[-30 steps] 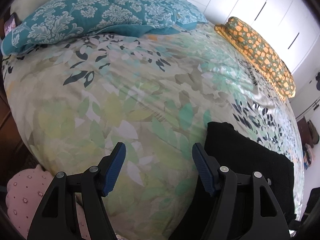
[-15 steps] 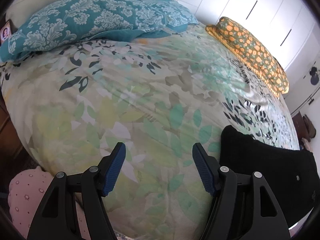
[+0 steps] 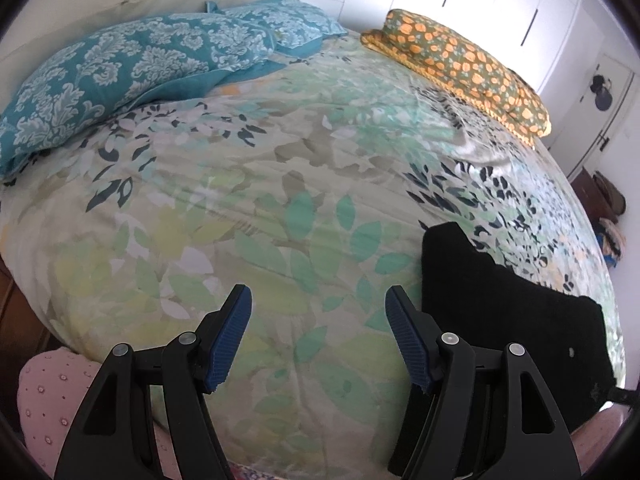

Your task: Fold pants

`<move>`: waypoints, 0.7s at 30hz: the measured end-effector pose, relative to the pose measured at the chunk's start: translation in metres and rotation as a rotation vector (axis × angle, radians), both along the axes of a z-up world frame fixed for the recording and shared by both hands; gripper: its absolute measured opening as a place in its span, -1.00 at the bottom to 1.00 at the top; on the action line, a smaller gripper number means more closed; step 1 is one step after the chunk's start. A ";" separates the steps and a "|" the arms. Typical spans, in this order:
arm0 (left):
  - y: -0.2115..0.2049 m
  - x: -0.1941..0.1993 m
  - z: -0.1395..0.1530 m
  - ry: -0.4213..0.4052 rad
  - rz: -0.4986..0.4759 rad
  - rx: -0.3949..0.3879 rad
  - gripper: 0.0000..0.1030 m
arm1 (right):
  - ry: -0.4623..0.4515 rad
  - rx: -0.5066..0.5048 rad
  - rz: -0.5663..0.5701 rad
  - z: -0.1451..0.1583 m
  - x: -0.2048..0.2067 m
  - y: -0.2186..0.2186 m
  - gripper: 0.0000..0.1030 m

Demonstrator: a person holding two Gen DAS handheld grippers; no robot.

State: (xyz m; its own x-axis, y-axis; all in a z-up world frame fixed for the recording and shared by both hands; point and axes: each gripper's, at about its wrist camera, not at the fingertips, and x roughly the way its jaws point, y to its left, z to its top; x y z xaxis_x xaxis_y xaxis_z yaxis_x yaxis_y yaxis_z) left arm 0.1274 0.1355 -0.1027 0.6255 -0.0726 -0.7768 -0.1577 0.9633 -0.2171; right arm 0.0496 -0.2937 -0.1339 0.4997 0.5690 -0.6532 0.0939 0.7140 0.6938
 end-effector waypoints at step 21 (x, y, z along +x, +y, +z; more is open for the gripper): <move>-0.082 -0.017 0.005 0.014 -0.305 0.089 0.40 | 0.131 -0.178 0.026 -0.024 0.007 0.006 -0.74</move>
